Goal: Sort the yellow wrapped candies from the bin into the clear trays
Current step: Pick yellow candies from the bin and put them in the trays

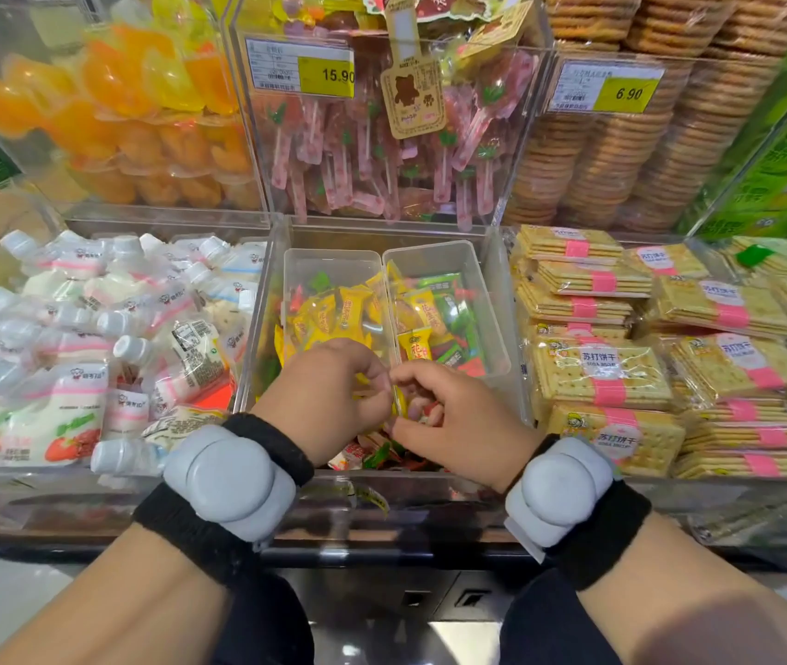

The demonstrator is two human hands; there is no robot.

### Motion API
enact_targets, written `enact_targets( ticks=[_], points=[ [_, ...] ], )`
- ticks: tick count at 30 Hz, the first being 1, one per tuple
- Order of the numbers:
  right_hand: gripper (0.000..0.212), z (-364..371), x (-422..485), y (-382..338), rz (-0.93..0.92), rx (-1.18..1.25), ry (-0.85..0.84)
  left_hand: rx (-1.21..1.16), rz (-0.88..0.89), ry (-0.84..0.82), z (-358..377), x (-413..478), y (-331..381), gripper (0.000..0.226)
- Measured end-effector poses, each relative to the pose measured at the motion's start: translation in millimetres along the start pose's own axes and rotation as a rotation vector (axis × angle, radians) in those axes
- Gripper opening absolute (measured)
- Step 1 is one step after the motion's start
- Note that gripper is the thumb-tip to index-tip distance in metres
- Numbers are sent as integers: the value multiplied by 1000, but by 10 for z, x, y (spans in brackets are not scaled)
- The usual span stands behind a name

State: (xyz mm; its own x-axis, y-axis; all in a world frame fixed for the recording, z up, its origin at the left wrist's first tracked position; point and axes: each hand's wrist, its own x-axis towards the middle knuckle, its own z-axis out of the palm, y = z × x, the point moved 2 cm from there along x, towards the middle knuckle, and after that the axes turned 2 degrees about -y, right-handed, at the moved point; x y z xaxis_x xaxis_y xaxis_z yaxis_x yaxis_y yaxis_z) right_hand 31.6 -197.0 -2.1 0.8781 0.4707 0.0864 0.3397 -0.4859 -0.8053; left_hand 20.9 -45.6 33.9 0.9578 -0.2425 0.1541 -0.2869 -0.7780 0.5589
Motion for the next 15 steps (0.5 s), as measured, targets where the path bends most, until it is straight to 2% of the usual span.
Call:
enact_targets(
  ticks=[4, 10, 13, 15],
  points=[
    [34, -70, -5, 1, -4, 66, 42, -148, -48, 28, 26, 41, 60, 4],
    [31, -286, 32, -33, 22, 249, 181, -283, -9, 106, 57, 154, 162, 4],
    [30, -438, 58, -48, 11, 339, 251, -356, 19, 138, 82, 229, 209, 8],
    [26, -532, 92, -46, 1, 312, 290, -368, 54, 150, 112, 280, 239, 18]
  ],
)
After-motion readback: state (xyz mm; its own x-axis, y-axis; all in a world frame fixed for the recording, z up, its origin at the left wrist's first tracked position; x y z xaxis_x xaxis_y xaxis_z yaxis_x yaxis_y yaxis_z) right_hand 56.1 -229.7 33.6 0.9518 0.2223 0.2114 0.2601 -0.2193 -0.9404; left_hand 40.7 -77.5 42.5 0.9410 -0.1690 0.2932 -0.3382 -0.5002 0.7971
